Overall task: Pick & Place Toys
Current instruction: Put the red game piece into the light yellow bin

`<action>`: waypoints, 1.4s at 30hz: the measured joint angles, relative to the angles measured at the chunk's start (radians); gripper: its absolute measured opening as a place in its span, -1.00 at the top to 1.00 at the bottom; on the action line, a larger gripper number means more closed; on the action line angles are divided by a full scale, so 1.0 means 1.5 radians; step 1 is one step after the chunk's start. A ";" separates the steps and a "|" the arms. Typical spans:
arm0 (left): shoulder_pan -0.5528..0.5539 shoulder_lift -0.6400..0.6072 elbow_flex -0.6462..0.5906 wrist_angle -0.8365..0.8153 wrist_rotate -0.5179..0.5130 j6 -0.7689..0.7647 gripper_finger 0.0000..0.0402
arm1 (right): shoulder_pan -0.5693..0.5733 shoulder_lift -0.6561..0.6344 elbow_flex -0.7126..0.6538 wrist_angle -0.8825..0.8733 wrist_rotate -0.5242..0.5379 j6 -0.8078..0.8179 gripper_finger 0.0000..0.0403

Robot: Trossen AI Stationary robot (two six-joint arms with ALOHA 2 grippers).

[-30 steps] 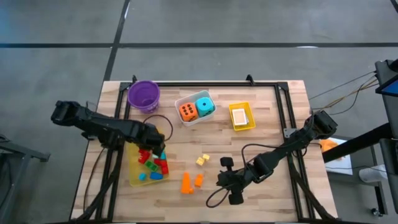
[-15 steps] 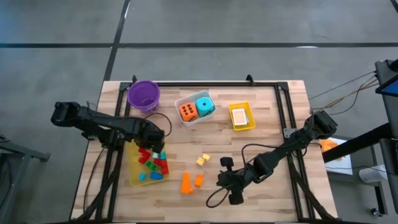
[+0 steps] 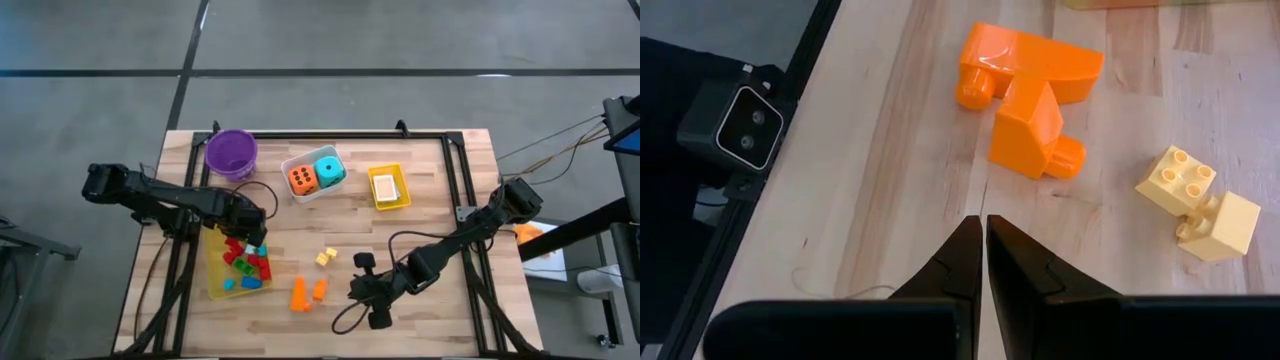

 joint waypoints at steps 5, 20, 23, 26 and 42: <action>0.000 0.000 -0.001 0.017 -0.005 0.000 0.74 | 0.000 0.000 0.000 0.000 -0.001 0.000 0.91; 0.001 0.000 0.000 0.111 0.035 -0.019 0.71 | 0.000 0.000 0.000 0.000 -0.001 0.000 0.91; 0.002 0.000 0.000 0.096 0.035 -0.020 0.71 | 0.000 0.000 0.000 0.000 -0.001 0.000 0.91; 0.002 0.000 0.000 0.074 0.023 -0.020 0.71 | 0.000 0.000 0.000 0.000 -0.001 0.000 0.91; 0.004 -0.002 -0.002 0.122 0.021 0.017 0.55 | 0.000 0.000 0.000 0.001 -0.001 0.000 0.91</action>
